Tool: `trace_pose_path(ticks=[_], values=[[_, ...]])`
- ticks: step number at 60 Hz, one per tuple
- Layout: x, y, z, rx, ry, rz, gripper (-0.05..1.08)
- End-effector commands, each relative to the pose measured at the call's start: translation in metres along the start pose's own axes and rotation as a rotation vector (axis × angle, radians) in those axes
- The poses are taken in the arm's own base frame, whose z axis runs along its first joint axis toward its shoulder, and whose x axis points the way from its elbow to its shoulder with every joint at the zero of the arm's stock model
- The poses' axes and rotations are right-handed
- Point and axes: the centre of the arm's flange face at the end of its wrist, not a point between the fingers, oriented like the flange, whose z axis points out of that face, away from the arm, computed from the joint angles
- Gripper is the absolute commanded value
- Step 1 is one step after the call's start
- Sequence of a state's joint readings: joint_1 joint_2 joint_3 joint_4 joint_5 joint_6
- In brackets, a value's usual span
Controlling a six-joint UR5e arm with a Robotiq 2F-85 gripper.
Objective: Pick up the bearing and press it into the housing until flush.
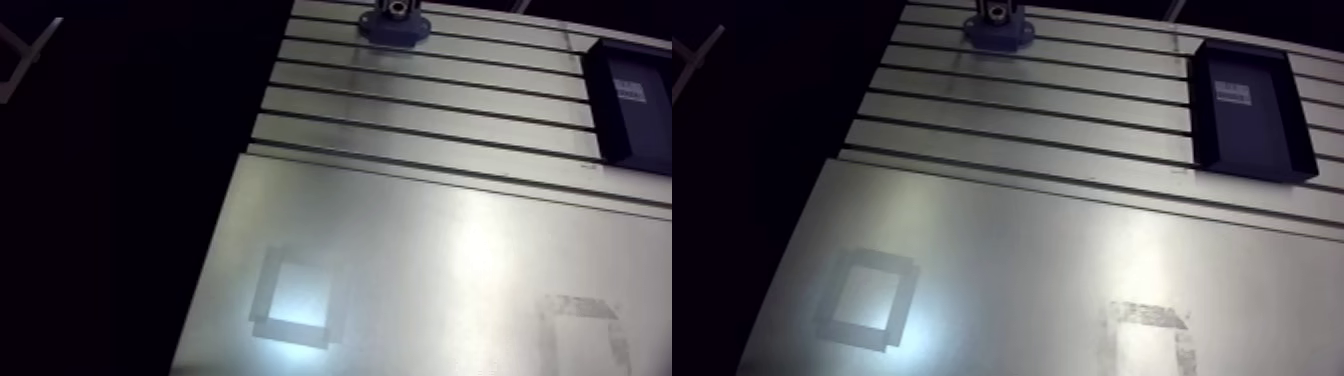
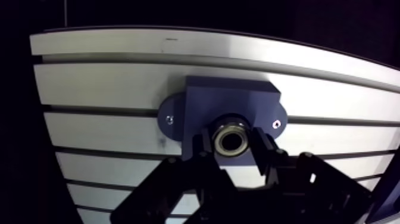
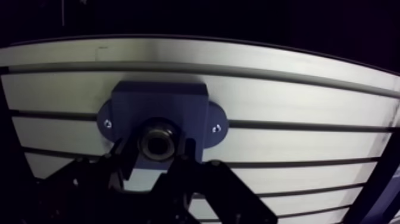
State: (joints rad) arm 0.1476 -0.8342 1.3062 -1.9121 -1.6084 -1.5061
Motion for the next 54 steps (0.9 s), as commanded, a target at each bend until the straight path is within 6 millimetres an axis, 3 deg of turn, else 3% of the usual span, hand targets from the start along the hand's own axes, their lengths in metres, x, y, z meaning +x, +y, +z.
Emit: trace_pose_path(ticks=[1,54], values=[[0.0002,0.0002,0.0005,0.0,-0.001,0.001,0.63],[0.0016,0.0001,0.0034,-0.002,-0.004,-0.001,0.63]])
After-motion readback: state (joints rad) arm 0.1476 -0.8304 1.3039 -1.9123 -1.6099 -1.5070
